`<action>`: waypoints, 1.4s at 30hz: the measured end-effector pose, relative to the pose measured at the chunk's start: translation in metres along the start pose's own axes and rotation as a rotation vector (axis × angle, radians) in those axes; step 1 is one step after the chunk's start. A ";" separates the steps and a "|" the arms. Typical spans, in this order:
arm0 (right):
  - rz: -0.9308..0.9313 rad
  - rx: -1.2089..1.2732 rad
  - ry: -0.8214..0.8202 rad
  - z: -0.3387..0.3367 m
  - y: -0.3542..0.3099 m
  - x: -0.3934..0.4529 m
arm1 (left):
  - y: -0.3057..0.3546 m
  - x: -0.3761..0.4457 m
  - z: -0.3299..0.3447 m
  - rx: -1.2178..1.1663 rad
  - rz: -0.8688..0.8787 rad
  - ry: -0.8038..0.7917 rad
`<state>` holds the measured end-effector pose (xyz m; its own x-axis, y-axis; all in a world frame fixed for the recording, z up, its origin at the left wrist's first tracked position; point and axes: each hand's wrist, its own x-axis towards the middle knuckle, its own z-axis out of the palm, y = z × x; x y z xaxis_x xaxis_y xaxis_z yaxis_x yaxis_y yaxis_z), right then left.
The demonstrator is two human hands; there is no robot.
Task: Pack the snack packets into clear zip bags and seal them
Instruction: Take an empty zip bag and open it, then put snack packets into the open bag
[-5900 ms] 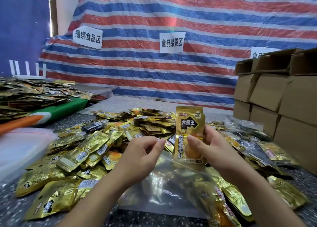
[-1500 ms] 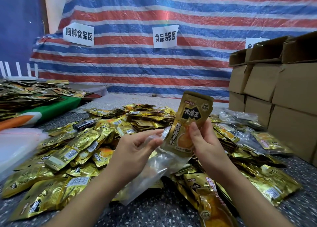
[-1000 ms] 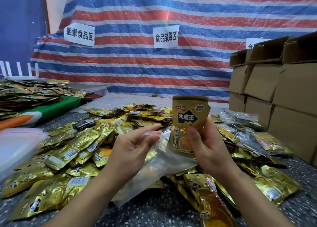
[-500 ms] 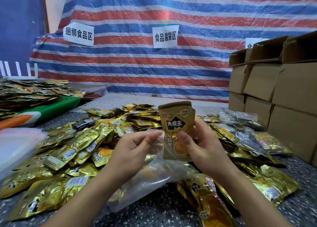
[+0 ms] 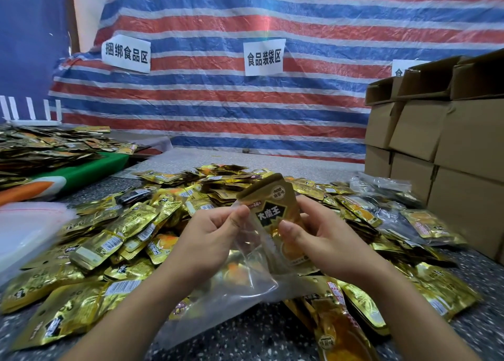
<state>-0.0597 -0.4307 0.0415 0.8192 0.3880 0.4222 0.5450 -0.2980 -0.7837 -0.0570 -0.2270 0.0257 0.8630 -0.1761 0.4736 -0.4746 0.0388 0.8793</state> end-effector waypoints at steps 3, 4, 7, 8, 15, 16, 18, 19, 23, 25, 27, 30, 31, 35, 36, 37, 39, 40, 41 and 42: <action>-0.001 -0.088 -0.037 -0.007 -0.004 -0.001 | 0.001 0.000 -0.001 -0.025 -0.008 0.004; 0.005 -0.144 -0.052 -0.009 -0.005 -0.002 | 0.002 0.000 -0.002 -0.017 -0.004 -0.001; 0.014 -0.318 -0.105 -0.011 -0.004 -0.004 | 0.002 -0.001 -0.003 0.053 0.018 -0.029; 0.016 -0.344 -0.127 -0.011 -0.004 -0.004 | 0.002 -0.001 -0.002 0.087 0.023 -0.034; 0.043 -0.342 -0.143 0.004 -0.009 -0.001 | 0.003 -0.002 -0.003 0.217 -0.003 -0.087; 0.045 -0.356 -0.134 0.005 -0.009 -0.001 | 0.003 -0.002 -0.003 0.245 -0.009 -0.096; 0.036 -0.365 -0.101 0.007 -0.008 -0.001 | 0.003 -0.002 -0.003 0.219 -0.034 -0.095; 0.030 -0.353 -0.085 0.006 -0.009 -0.001 | 0.004 -0.001 -0.003 0.166 -0.057 -0.081; 0.065 -0.167 -0.040 -0.005 -0.018 -0.005 | 0.005 0.004 -0.008 -0.033 -0.128 0.029; 0.072 -0.163 0.014 -0.011 -0.020 -0.005 | 0.007 0.006 -0.014 -0.131 -0.175 0.071; 0.068 -0.206 0.080 -0.011 -0.019 -0.004 | 0.009 0.007 -0.017 -0.178 -0.204 0.051; 0.058 -0.252 0.121 -0.009 -0.018 -0.002 | 0.010 0.007 -0.023 -0.080 -0.223 -0.003; 0.056 -0.260 0.116 -0.008 -0.017 -0.002 | 0.010 0.007 -0.025 -0.057 -0.236 -0.026; 0.017 -0.255 0.094 -0.006 -0.016 -0.003 | 0.011 0.006 -0.026 -0.043 -0.247 -0.069; 0.011 -0.257 0.105 -0.005 -0.017 -0.003 | 0.011 0.005 -0.024 -0.068 -0.231 -0.061; 0.003 -0.257 0.116 -0.005 -0.016 -0.002 | 0.012 0.005 -0.022 -0.096 -0.218 -0.046; -0.013 -0.238 0.144 -0.006 -0.016 -0.002 | 0.013 0.004 -0.018 -0.116 -0.195 -0.003; -0.024 -0.237 0.158 -0.006 -0.016 -0.001 | 0.014 0.004 -0.016 -0.115 -0.184 0.021; -0.041 -0.243 0.173 -0.006 -0.015 -0.001 | 0.014 0.004 -0.016 -0.118 -0.170 0.043; -0.058 -0.244 0.189 -0.005 -0.016 -0.001 | 0.014 0.004 -0.015 -0.126 -0.158 0.063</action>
<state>-0.0678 -0.4304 0.0559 0.7920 0.2478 0.5580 0.5994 -0.4893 -0.6335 -0.0571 -0.2124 0.0404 0.9359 -0.1284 0.3280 -0.3105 0.1387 0.9404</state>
